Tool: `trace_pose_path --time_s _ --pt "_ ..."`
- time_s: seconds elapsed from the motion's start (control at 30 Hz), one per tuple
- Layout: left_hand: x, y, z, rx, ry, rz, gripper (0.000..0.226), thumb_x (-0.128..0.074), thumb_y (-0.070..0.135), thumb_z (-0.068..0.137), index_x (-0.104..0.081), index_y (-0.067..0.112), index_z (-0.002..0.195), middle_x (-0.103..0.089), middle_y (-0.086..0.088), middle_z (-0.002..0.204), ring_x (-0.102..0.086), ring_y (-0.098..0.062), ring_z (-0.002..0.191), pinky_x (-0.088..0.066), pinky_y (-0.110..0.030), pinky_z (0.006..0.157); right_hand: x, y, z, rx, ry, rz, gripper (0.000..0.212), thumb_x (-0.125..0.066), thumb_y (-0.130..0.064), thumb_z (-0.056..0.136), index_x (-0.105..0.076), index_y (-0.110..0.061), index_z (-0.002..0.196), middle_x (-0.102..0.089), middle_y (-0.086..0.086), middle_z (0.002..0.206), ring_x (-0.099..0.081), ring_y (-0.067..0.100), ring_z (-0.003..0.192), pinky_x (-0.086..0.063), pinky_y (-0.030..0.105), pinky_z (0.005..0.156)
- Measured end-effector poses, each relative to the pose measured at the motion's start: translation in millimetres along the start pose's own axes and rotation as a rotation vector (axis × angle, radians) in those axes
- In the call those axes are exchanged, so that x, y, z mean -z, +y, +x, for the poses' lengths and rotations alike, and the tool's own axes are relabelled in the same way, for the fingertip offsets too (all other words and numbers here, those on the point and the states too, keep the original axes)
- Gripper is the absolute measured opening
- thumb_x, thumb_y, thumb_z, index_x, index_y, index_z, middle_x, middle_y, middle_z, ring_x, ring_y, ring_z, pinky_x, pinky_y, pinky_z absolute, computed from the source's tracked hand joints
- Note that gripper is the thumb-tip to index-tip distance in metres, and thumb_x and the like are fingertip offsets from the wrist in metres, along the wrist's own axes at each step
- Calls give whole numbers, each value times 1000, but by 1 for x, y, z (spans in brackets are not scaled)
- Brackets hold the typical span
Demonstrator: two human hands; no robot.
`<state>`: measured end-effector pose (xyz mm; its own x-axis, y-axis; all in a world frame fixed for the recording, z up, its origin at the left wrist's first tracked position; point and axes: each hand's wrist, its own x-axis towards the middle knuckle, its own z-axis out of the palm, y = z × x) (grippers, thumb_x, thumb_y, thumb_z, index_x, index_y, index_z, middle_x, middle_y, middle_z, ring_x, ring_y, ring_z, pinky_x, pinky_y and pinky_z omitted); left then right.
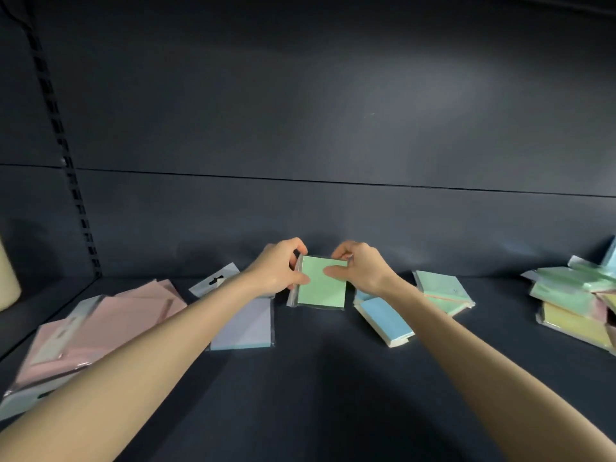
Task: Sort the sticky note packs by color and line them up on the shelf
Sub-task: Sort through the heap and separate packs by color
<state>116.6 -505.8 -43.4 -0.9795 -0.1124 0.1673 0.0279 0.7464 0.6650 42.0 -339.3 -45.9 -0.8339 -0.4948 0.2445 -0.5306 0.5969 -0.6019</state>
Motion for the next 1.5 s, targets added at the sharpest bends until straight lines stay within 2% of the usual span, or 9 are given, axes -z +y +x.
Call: trace_pose_path --time_s 0.07,0.13,0.2,0.3,0.53,0.87,1.03,1.17,1.5 --pt "-4 -4 8 33 8 115 52 -76 20 78 -53 13 123 -65 -8 96 -64 -24 85 -52 -35 80 -5 7 11 7 -36 -40 29 -71 -29 82 -61 -11 102 -56 -5 84 -51 15 79 -39 18 63" --pt "-6 -6 12 71 -4 238 57 -75 30 78 -51 16 128 -64 -4 101 -60 -22 95 -48 -33 83 -8 12 20 43 -89 -133 31 -69 -32 82 -62 -13 106 -59 0 98 -53 18 92 -46 28 79" --pt "-6 -6 13 84 -15 384 56 -72 36 79 -51 19 129 -62 -1 111 -54 -22 106 -44 -32 86 -10 14 25 101 -155 -259 35 -66 -31 83 -61 -15 113 -56 6 114 -50 24 109 -44 36 94" --pt "-6 -3 13 44 -17 539 52 -67 38 82 -51 22 128 -53 -1 123 -45 -23 118 -39 -33 91 -6 14 24 143 -220 -338 40 -63 -27 86 -56 -15 123 -47 10 126 -42 28 119 -39 36 100" --pt "4 30 4 -168 34 483 48 -57 35 91 -43 24 135 -46 2 135 -39 -20 125 -34 -40 105 40 13 3 132 -93 -323 43 -61 -27 89 -51 -15 129 -43 10 131 -43 28 122 -39 36 99" --pt "-36 113 -5 -479 70 436 51 -55 37 91 -38 26 138 -43 5 137 -37 -18 123 -28 -32 100 129 54 -88 -69 164 -456 50 -59 -28 89 -44 -14 135 -46 8 130 -43 30 122 -41 44 98" --pt "-82 158 -16 -574 -19 443 51 -53 39 92 -37 27 139 -44 6 135 -35 -16 123 -30 -31 99 168 89 -145 -154 206 -469 48 -59 -27 88 -46 -16 133 -47 8 128 -43 28 122 -40 37 96" --pt "-121 199 -20 -605 -48 429 50 -51 41 92 -36 27 138 -44 6 136 -36 -16 123 -32 -32 101 207 120 -185 -197 223 -515 46 -59 -28 90 -46 -15 133 -46 6 131 -42 27 124 -34 31 93" --pt "-238 295 -51 -545 -74 400 51 -52 42 92 -37 26 138 -45 5 135 -38 -17 123 -34 -35 100 295 212 -267 -248 133 -519 47 -58 -28 91 -45 -18 134 -36 6 147 -39 25 130 -35 36 99"
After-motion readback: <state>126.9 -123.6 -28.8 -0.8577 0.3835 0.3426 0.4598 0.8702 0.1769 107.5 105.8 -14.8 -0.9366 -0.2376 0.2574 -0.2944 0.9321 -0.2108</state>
